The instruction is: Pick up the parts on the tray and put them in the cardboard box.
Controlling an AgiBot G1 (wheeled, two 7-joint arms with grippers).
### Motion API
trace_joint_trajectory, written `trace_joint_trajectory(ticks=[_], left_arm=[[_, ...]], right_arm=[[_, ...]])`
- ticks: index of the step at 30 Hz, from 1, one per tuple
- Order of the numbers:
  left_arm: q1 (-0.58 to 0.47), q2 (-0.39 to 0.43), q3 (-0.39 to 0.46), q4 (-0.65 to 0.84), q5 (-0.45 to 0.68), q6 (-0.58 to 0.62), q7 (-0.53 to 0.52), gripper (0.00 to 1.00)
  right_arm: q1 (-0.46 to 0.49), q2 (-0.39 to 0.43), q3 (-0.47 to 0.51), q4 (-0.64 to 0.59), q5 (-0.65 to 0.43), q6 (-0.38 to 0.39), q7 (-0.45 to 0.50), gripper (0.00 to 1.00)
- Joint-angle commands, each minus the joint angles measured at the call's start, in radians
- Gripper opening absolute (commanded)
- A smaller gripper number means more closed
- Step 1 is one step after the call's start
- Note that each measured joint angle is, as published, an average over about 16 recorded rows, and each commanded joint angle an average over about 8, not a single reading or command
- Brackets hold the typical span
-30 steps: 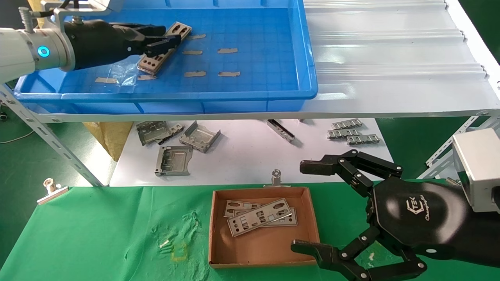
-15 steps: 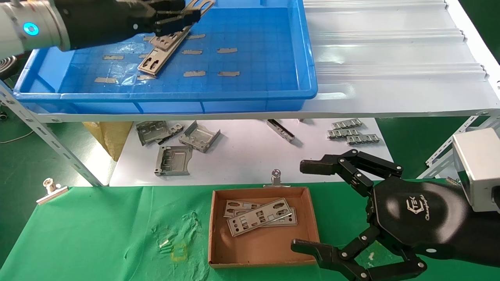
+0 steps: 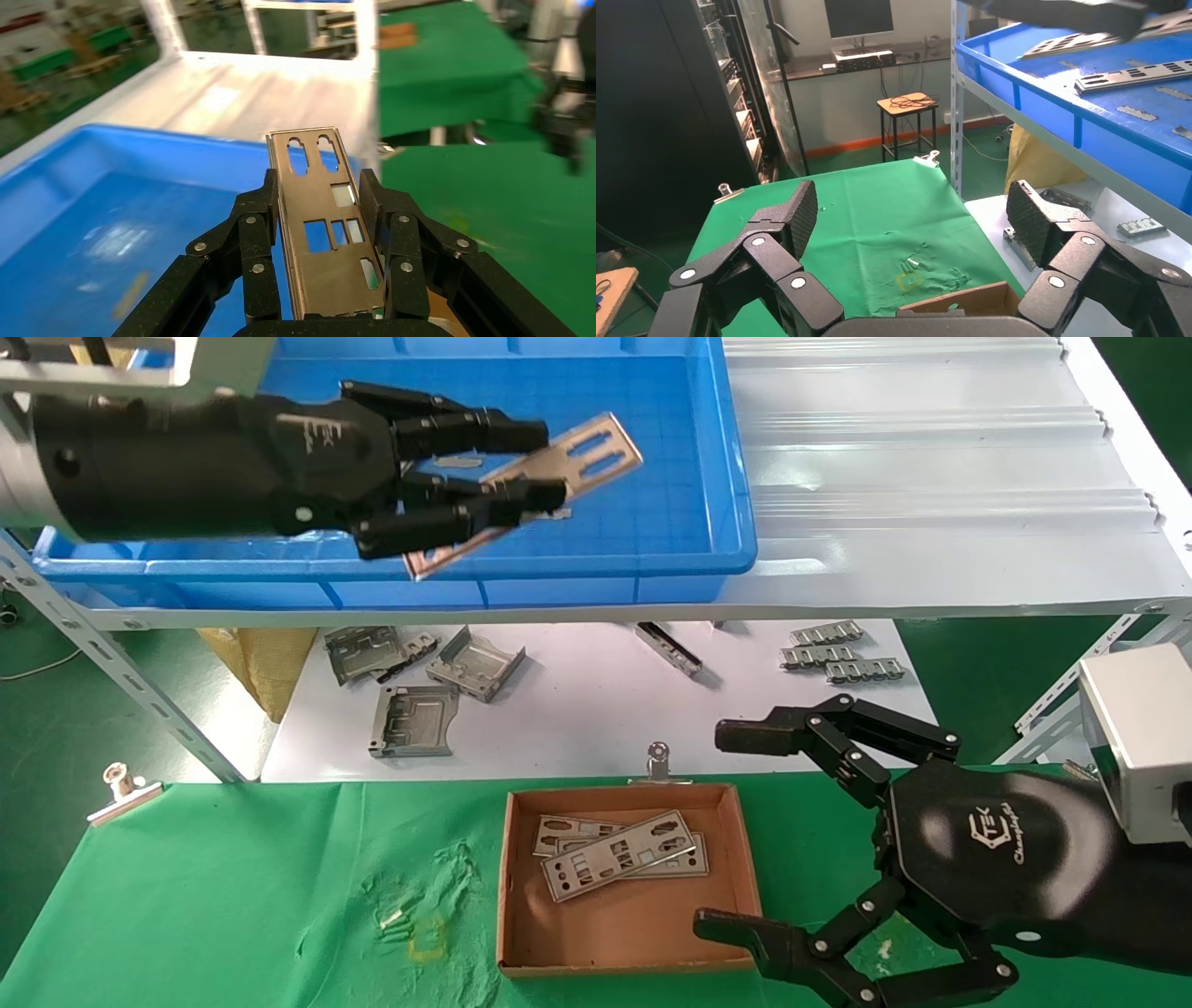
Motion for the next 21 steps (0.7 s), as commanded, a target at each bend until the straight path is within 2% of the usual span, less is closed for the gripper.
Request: trace_joint_trajectory(ticks=[1, 7, 10, 14, 21], left_arm=[[0.016, -0.010, 0.006, -0.041, -0.008, 0.041, 0.007, 0.00], [0.190, -0.180, 0.144, -0.463, -0.220, 0.036, -0.099, 0.00], [0.254, -0.243, 0.206, -0.593, -0.282, 0.017, -0.119, 0.00], [0.316, -0.240, 0.261, -0.610, -0.269, -0.033, -0.090, 0.00], [0.425, -0.105, 0.302, -0.479, -0.184, -0.191, 0.049, 0.00]], right_arm=[[0.000, 0.000, 0.000, 0.000, 0.000, 0.000, 0.000, 1.00], [0.000, 0.000, 0.000, 0.000, 0.000, 0.000, 0.000, 1.00], [0.000, 0.000, 0.000, 0.000, 0.000, 0.000, 0.000, 1.00], [0.000, 0.000, 0.000, 0.000, 0.000, 0.000, 0.000, 1.00], [0.000, 0.000, 0.000, 0.000, 0.000, 0.000, 0.000, 1.00]])
